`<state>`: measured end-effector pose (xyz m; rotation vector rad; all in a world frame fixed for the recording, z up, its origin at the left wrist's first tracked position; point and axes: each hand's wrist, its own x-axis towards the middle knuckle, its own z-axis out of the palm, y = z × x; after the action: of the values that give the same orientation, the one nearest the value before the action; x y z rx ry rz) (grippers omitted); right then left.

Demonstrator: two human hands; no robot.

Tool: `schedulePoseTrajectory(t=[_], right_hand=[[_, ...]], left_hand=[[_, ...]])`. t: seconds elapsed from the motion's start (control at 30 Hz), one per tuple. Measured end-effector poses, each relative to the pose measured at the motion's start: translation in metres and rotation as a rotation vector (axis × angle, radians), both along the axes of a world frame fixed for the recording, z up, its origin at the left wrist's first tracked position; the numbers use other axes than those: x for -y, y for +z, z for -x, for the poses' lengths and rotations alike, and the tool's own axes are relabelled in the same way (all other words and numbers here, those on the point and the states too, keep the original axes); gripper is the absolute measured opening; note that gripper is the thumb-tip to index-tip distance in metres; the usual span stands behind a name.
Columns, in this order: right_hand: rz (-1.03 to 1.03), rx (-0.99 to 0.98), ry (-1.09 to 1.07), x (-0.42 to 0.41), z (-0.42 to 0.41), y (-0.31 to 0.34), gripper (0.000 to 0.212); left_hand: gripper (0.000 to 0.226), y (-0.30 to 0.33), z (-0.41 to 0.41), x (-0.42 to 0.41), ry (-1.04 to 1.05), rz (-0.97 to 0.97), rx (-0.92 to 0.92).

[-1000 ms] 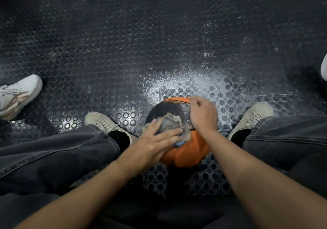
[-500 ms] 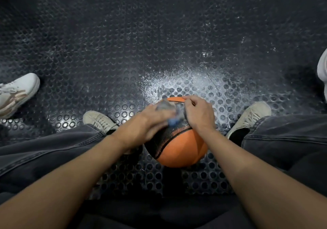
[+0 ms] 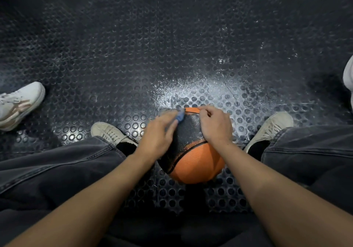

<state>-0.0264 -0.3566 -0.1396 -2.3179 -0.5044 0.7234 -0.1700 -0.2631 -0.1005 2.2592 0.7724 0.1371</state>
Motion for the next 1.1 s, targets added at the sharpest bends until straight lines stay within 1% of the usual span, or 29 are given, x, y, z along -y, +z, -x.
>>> schedulePoseTrajectory(t=[0.03,0.1,0.13,0.17,0.2,0.23,0.27,0.3,0.33,0.37,0.4,0.47,0.5,0.53,0.57,0.6,0.63,0.67,0.7,0.77,0.83,0.87,0.93,0.97,1.0,1.07,1.1], right_hand=[[0.022,0.007,-0.016,0.0,-0.001,0.001,0.031],[0.026,-0.021,-0.028,0.003,-0.009,0.001,0.031],[0.006,-0.051,-0.002,0.006,-0.012,0.0,0.031],[-0.009,-0.07,0.037,0.007,-0.012,0.001,0.03],[-0.013,-0.064,0.069,0.007,-0.011,0.002,0.03],[-0.014,-0.041,0.085,0.006,-0.009,0.002,0.03],[-0.018,-0.017,0.086,0.004,-0.006,0.002,0.029],[-0.02,0.004,0.074,0.002,-0.002,0.002,0.028],[-0.011,0.021,0.055,0.0,0.001,0.002,0.027],[0.005,0.038,0.037,-0.002,0.002,0.001,0.026],[0.024,0.045,0.028,-0.003,0.001,0.001,0.025],[0.03,0.021,0.033,0.0,-0.006,0.0,0.026],[0.012,-0.003,0.056,0.001,-0.008,0.0,0.025],[-0.01,-0.019,0.085,0.002,-0.007,0.0,0.025],[-0.027,-0.017,0.105,0.003,-0.005,0.001,0.027],[-0.036,-0.001,0.121,0.002,-0.002,0.002,0.028],[-0.032,0.013,0.118,0.0,0.002,0.002,0.028],[-0.02,0.033,0.101,-0.002,0.005,0.001,0.027],[-0.007,0.053,0.079,-0.004,0.006,0.0,0.026],[0.018,0.052,0.045,-0.004,0.002,-0.003,0.025],[0.009,0.006,0.061,-0.002,-0.006,-0.006,0.024],[-0.013,-0.014,0.085,0.0,-0.005,-0.007,0.025],[-0.052,0.0,0.126,0.001,0.0,-0.005,0.029],[-0.053,0.01,0.127,0.0,0.005,-0.005,0.03],[-0.052,0.018,0.119,-0.002,0.007,-0.005,0.03],[-0.031,0.033,0.109,-0.002,0.005,-0.005,0.028],[-0.016,0.03,0.119,-0.001,0.003,-0.004,0.028]], left_hand=[[0.032,-0.004,0.009,0.004,-0.136,-0.099,0.013],[0.034,-0.006,0.03,0.004,-0.559,-0.273,0.033],[0.037,-0.01,0.04,-0.004,-0.729,-0.338,0.03],[0.039,-0.014,0.045,-0.013,-0.8,-0.343,0.031],[0.039,-0.016,0.044,-0.018,-0.753,-0.291,0.047],[0.038,-0.017,0.037,-0.019,-0.579,-0.181,0.063],[0.036,-0.017,0.026,-0.017,-0.306,-0.051,0.077],[0.035,-0.013,0.015,-0.011,-0.02,0.061,0.051],[0.035,-0.009,0.009,-0.003,0.143,0.108,-0.001],[0.036,-0.008,0.01,0.003,0.155,0.049,-0.028],[0.036,-0.008,0.016,0.009,0.048,-0.018,-0.017],[0.037,-0.007,0.031,0.016,-0.281,-0.125,0.015],[0.038,-0.01,0.036,0.013,-0.354,-0.144,0.018],[0.039,-0.011,0.036,0.009,-0.319,-0.127,0.026],[0.039,-0.011,0.027,0.004,-0.172,-0.078,0.03],[0.037,-0.012,0.015,-0.003,0.039,0.002,0.01],[0.036,-0.01,0.003,-0.007,0.217,0.071,-0.06],[0.034,-0.007,-0.004,-0.007,0.295,0.082,-0.114],[0.033,-0.003,-0.005,-0.004,0.272,0.042,-0.105],[0.032,0.007,0.003,0.011,0.056,-0.044,-0.011],[0.037,0.008,0.018,0.022,-0.102,-0.022,0.043],[0.038,0.006,0.017,0.015,-0.081,-0.011,0.022],[0.035,-0.003,0.005,-0.009,0.122,0.04,-0.096],[0.034,-0.003,0.001,-0.018,0.176,0.051,-0.173],[0.031,-0.003,0.0,-0.021,0.153,0.03,-0.178],[0.028,0.005,0.002,-0.01,-0.038,-0.047,-0.072],[0.03,0.009,0.009,0.002,-0.134,-0.051,-0.033]])
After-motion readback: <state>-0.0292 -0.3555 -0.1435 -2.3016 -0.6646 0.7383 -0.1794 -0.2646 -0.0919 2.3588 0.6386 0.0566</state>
